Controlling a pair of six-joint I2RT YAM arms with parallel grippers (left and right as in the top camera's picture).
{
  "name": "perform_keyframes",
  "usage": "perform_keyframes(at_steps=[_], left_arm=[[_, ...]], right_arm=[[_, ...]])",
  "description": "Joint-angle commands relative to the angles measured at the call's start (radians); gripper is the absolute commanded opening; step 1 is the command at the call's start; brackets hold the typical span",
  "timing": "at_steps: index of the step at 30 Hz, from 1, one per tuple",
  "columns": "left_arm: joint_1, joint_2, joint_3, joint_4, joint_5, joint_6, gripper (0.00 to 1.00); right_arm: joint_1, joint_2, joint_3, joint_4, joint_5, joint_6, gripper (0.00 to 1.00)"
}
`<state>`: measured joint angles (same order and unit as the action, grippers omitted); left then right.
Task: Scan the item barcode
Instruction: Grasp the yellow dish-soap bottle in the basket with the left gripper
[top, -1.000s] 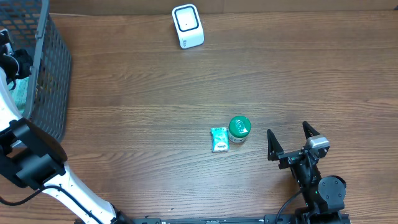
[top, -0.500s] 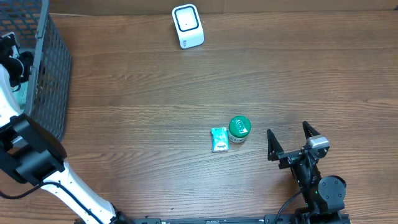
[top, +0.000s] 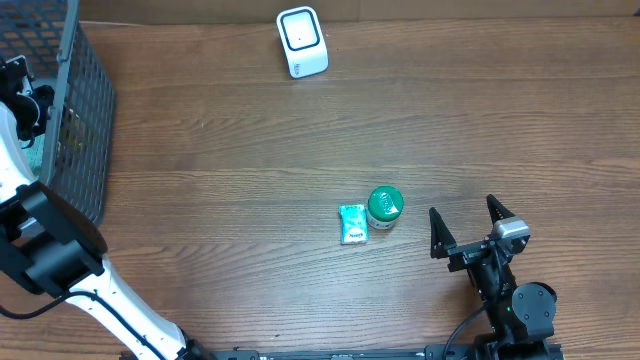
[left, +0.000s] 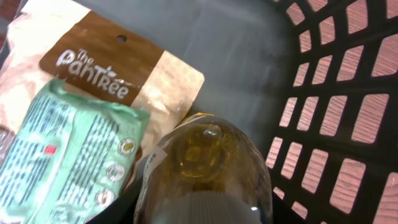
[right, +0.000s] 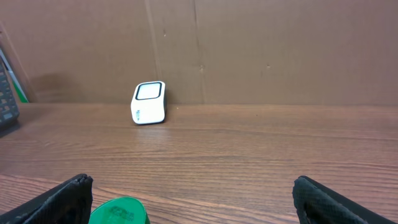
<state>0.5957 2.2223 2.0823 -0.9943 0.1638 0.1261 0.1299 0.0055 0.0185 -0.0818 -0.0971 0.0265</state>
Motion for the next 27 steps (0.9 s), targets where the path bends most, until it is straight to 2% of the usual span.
perform_keyframes(at_steps=[1,6,11,15,20,27], left_arm=[[-0.006,-0.134,0.023,0.008,-0.018,-0.058,0.38],[-0.006,-0.288,0.023,0.039,-0.035,-0.095,0.38],[-0.007,-0.459,0.023,0.058,-0.027,-0.194,0.38],[-0.009,-0.575,0.023,0.040,0.121,-0.254,0.37],[-0.063,-0.678,0.023,-0.084,0.257,-0.284,0.36],[-0.273,-0.703,0.021,-0.318,0.228,-0.254,0.33]], right_arm=[[-0.001,-0.003,-0.011,0.005,0.006,-0.002,1.00],[-0.001,-0.003,-0.011,0.005,0.006,-0.002,1.00],[-0.001,-0.003,-0.011,0.005,0.006,-0.002,1.00],[-0.001,-0.003,-0.011,0.005,0.006,-0.002,1.00],[-0.001,-0.003,-0.011,0.005,0.006,-0.002,1.00],[-0.001,-0.003,-0.011,0.005,0.006,-0.002,1.00]])
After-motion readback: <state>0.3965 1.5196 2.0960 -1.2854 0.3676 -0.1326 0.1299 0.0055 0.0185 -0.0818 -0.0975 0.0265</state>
